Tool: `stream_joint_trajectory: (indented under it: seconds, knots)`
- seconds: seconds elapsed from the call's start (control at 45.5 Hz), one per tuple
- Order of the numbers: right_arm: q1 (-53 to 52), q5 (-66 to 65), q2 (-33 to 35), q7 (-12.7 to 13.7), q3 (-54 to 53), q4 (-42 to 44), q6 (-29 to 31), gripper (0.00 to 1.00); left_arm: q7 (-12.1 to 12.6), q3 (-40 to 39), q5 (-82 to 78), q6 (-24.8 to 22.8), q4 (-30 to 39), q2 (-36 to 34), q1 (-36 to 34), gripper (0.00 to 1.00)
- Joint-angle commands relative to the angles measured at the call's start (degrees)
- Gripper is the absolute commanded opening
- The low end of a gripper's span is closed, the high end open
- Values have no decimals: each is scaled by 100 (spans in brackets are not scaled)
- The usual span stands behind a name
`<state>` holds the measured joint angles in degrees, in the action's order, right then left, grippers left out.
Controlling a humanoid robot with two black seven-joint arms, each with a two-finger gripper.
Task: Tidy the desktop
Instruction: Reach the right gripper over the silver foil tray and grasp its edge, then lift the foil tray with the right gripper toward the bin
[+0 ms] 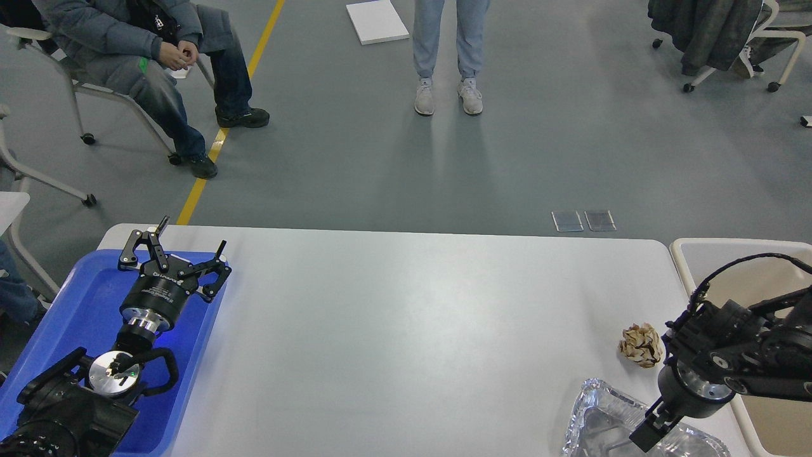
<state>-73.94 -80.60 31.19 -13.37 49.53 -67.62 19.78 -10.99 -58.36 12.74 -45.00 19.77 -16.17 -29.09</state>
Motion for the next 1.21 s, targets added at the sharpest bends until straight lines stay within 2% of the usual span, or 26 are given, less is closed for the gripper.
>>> stream_joint_trajectory:
  seconds: [0.0, 0.088, 0.242, 0.374, 0.55, 0.726, 0.858, 1.188]
  knots:
    - [336, -52, -34, -43, -13, 346, -193, 98, 0, 1, 0, 0, 0, 0, 0, 100]
    - [424, -52, -77, -95, -4, 442, -299, 96, 0, 1, 0, 0, 0, 0, 0, 100]
    - [468, -52, -148, -113, 39, 522, -422, 80, 0, 1, 0, 0, 0, 0, 0, 100]
    - [477, -52, -174, -113, 57, 592, -431, 51, 0, 1, 0, 0, 0, 0, 0, 100]
    - [503, -52, -227, -157, 110, 636, -431, 38, 0, 1, 0, 0, 0, 0, 0, 100]
    - [530, -44, -262, -315, 119, 803, -431, 12, 0, 1, 0, 0, 0, 0, 0, 100]
    - [565, -35, -288, -324, 127, 891, -431, 0, 0, 1, 0, 0, 0, 0, 0, 100]
    - [521, -26, -288, -447, 136, 882, -431, 0, 0, 1, 0, 0, 0, 0, 0, 100]
